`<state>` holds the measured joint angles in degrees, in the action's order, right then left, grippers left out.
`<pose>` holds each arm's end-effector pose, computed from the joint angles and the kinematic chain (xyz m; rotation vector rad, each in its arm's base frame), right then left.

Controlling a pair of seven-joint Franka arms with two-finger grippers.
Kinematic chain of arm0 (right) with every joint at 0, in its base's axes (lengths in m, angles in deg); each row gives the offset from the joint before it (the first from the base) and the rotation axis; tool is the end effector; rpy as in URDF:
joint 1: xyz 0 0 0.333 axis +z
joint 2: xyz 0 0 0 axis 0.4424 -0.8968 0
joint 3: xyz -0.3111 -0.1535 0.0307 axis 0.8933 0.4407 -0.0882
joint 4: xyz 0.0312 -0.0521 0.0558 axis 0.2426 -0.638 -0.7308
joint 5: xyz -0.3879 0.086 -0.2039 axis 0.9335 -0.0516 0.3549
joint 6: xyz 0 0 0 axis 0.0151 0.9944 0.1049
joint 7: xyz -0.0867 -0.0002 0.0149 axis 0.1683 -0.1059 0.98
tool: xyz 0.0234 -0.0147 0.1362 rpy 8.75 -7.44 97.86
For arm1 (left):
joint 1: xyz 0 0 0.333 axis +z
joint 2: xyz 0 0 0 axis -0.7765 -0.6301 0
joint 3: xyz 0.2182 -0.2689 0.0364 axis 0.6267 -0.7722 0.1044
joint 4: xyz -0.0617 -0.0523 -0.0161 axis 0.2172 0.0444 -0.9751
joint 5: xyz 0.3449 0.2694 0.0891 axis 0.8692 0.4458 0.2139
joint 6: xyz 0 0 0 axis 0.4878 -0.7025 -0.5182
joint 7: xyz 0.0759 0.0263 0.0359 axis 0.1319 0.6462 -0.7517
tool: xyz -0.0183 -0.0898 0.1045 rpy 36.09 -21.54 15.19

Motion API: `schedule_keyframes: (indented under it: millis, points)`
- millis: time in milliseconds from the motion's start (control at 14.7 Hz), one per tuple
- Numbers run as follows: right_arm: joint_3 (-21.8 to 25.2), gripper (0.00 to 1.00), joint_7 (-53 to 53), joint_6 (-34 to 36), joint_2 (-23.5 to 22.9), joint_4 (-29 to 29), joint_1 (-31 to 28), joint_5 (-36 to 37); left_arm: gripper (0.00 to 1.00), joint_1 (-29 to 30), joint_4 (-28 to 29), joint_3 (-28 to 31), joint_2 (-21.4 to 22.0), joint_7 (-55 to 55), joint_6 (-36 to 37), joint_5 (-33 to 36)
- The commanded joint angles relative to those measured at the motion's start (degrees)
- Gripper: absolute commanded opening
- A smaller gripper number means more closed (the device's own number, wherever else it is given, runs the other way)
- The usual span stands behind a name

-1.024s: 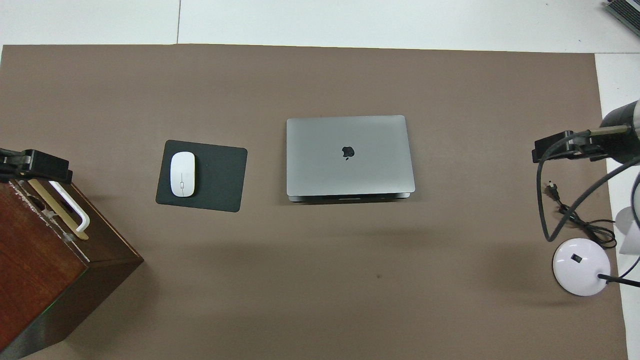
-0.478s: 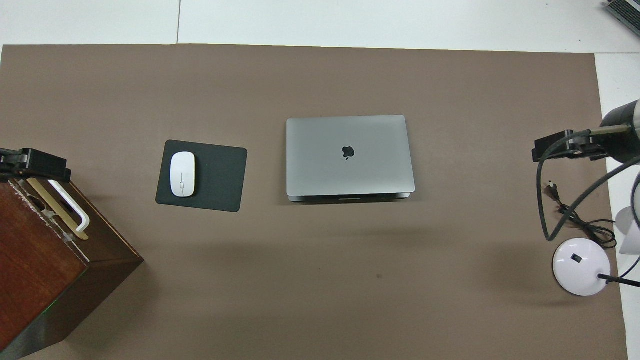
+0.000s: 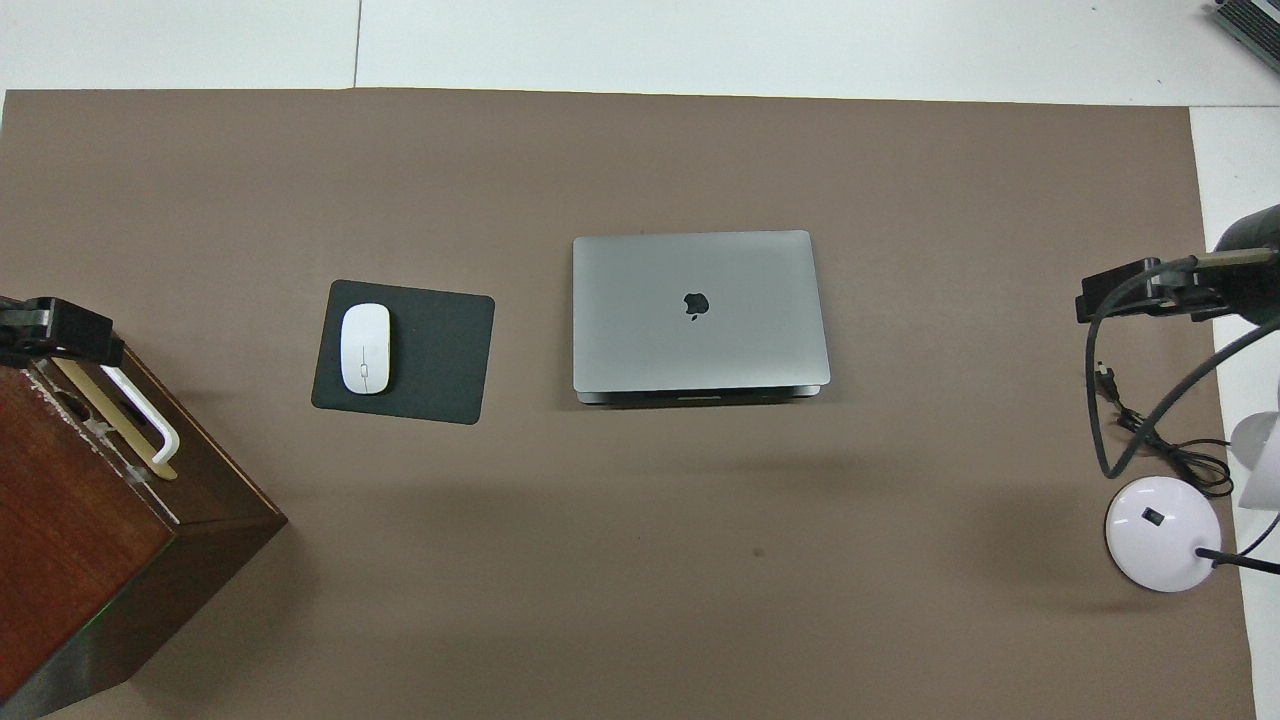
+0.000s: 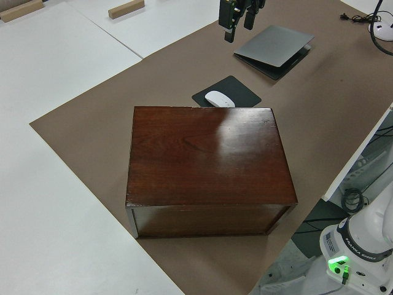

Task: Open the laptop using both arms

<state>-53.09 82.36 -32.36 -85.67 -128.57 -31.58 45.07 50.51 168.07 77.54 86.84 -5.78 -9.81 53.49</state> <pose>0.6172 0.0055 0.6213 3.1413 -0.0156 0.0308 0.5832 -0.0188 0.6394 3.1226 -0.0818 -0.0630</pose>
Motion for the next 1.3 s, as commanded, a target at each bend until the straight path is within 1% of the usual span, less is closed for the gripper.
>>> schedule_keyframes:
  millis: [0,273,341,478,614,751,819,955,1024,1092,1228]
  points:
    - [-0.52,1.00,0.00,-1.49,0.46,-0.71,-1.27,-0.98,0.00,0.08,0.37,-0.02,0.24,3.66,0.03,-0.53]
    - [-0.52,1.00,0.26,-1.49,0.55,-0.80,-1.19,-0.98,0.00,-0.10,2.39,-0.38,1.29,13.06,-0.32,-0.79]
    - [-0.52,1.00,0.26,-1.58,0.55,-0.80,-1.10,-0.98,0.00,-0.18,3.79,-0.38,1.91,16.14,-0.58,-1.66]
    - [-0.52,1.00,0.61,-1.58,0.55,-0.80,-0.75,-0.98,0.00,-0.18,8.35,-0.38,4.01,22.46,-3.03,-4.38]
    - [-0.52,1.00,0.35,-1.58,0.55,-0.80,-0.83,-0.98,0.00,-0.27,12.49,-0.38,6.04,24.95,-4.62,-5.79]
    - [-0.52,1.00,0.44,-1.58,0.55,-0.80,-0.84,-0.98,0.00,-0.01,15.39,-0.29,7.36,28.62,-6.64,-10.17]
    - [-0.52,1.00,0.53,-1.58,0.55,-0.80,-0.66,-0.98,0.00,0.08,18.10,-0.29,8.50,31.61,-8.65,-12.63]
    - [-0.61,1.00,0.53,-1.58,0.55,-0.80,-0.48,-0.98,0.00,-0.18,23.29,-0.38,10.96,34.70,-12.17,-14.58]
    - [-0.52,1.00,0.53,-1.58,0.55,-0.80,-0.48,-0.98,0.00,-0.53,25.23,-0.38,11.58,38.28,-13.58,-16.16]
    - [-0.52,1.00,0.61,-1.58,0.55,-0.88,-0.40,-0.98,0.00,-0.62,26.55,-0.38,11.67,44.06,-15.25,-19.39]
    - [-0.61,1.00,0.62,-1.58,0.55,-0.88,-0.40,-0.98,0.00,-0.71,29.19,-0.38,11.67,53.83,-20.86,-24.94]
